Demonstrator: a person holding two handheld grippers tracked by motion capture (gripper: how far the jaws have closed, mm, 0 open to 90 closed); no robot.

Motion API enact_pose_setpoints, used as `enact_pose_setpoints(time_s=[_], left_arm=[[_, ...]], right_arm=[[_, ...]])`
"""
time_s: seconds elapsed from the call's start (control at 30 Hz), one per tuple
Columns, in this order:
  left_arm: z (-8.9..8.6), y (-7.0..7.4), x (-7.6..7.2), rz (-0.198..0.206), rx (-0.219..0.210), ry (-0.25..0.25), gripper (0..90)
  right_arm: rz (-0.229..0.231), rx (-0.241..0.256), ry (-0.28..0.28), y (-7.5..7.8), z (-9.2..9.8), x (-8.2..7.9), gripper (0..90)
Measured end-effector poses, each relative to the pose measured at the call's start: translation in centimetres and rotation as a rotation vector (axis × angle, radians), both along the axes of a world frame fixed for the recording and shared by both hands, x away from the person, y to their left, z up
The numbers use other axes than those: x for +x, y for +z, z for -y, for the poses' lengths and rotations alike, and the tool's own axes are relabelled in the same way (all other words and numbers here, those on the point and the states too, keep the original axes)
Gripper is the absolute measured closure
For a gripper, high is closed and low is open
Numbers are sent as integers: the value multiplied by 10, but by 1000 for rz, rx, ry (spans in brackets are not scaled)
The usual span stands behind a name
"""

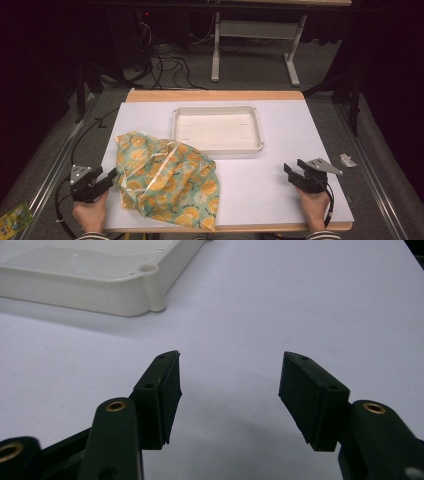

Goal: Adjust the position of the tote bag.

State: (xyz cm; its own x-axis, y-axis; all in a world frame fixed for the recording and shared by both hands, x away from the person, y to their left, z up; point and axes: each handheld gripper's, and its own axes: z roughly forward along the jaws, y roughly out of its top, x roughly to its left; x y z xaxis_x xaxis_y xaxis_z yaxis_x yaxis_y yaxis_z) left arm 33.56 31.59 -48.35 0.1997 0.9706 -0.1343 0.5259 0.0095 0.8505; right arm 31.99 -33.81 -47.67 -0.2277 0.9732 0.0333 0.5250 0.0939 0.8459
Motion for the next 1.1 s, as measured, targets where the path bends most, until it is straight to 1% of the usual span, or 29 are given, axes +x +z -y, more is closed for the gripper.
enact_pose_setpoints(time_s=[0.07,0.17,0.2,0.27,0.33,0.4,0.43,0.53,0.57,0.6,0.63,0.77,0.83,0.87,0.9,1.03,1.07,1.1], left_arm=[[-1,0,0,0,-6,2,431],[0,0,0,3,1,1,434],[2,1,0,4,12,0,434],[2,1,1,0,16,-6,433],[2,1,1,1,13,-6,430],[0,1,0,4,-6,-8,427],[0,1,0,5,-6,-5,425],[5,1,1,-1,38,-10,421],[5,1,1,-1,38,-10,423],[7,2,1,-3,66,-22,424],[7,2,1,-3,67,-23,424],[5,2,1,-4,35,-15,421],[7,2,1,-10,56,-12,420],[8,2,1,-15,74,-13,421],[10,2,2,-18,80,-18,423],[11,3,1,-20,72,-22,422],[11,3,0,-22,63,-26,422],[12,4,-1,-25,63,-31,422]], right_arm=[[1,2,-4,0,0,0,420],[0,-2,-3,0,0,0,419],[-1,-5,-3,0,-1,0,418],[-5,-8,-6,0,-1,0,416],[-4,-14,-4,0,-1,1,416],[-5,-17,-6,0,-2,1,415],[-5,-18,-8,0,-2,1,415],[-5,-18,-7,0,-2,1,413],[-5,-18,-7,0,-2,1,413],[-6,-14,-7,0,-2,1,412],[-7,-12,-8,0,-2,1,412],[-10,-11,-7,0,-1,1,412],[-9,-13,-7,0,-2,1,412],[-6,-16,-5,0,-1,1,412],[-7,-15,-9,0,-2,1,412],[-9,-14,-9,0,-2,1,412],[-9,-14,-8,0,-2,1,411],[-9,-15,-8,0,-2,1,411]])
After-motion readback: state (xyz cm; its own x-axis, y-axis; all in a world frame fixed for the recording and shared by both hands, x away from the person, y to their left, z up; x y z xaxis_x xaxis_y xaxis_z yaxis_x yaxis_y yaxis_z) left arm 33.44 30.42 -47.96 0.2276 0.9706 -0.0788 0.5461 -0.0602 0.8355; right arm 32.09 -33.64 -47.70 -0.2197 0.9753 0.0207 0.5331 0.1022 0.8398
